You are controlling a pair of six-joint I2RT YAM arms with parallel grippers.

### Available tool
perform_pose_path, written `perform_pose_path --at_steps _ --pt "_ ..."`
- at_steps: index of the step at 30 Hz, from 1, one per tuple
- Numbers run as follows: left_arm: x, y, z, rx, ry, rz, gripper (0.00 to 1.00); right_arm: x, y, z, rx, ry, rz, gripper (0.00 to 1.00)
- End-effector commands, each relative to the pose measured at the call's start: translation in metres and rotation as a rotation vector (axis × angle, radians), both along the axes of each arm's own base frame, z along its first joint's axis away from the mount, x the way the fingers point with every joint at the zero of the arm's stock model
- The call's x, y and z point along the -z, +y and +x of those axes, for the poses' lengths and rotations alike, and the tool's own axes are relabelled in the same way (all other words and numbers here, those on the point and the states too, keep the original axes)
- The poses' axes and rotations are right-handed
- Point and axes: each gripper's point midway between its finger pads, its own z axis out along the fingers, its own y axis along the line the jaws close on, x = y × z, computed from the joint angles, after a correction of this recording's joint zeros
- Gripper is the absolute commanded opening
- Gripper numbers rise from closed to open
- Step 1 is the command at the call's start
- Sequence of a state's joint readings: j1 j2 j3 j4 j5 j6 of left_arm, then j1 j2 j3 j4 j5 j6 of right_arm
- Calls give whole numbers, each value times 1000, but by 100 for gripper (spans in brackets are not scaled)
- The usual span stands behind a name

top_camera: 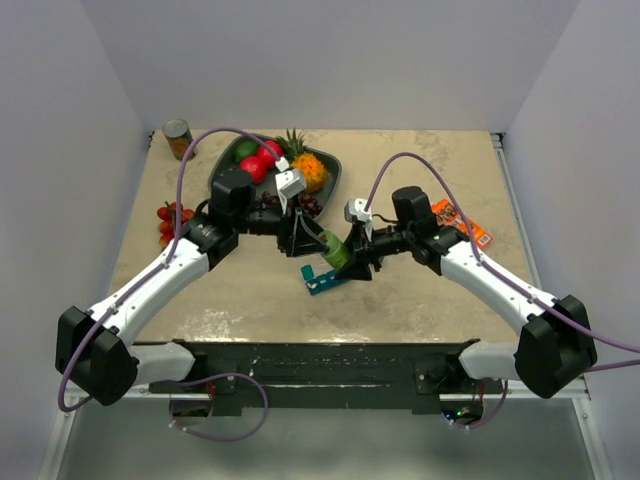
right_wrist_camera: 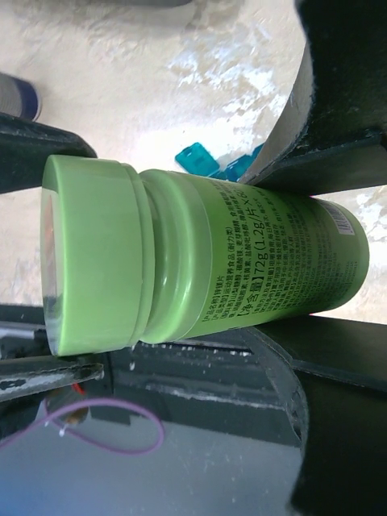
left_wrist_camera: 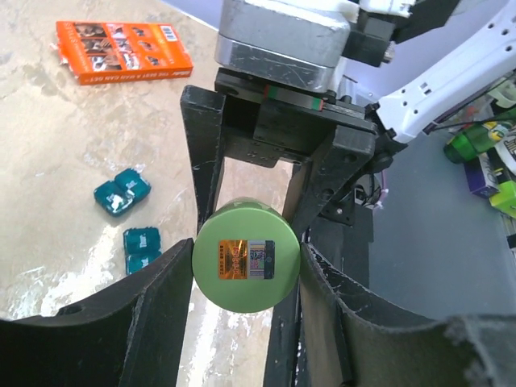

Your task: Sort the pills into containers

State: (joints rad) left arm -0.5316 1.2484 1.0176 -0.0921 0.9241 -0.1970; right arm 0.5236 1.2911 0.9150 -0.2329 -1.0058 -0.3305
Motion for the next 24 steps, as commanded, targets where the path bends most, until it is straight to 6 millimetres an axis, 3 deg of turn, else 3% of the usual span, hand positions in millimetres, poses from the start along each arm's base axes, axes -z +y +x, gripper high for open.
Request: perform_pose_path --at_steps 1,10,24 --pt "20 5 0 -29 73 124 0 -35 9 21 27 -170 55 0" --pt "22 0 13 -93 239 186 0 -23 8 35 100 -270 -48 0" --pt "50 6 26 -325 554 293 0 -24 3 48 177 -323 -89 0"
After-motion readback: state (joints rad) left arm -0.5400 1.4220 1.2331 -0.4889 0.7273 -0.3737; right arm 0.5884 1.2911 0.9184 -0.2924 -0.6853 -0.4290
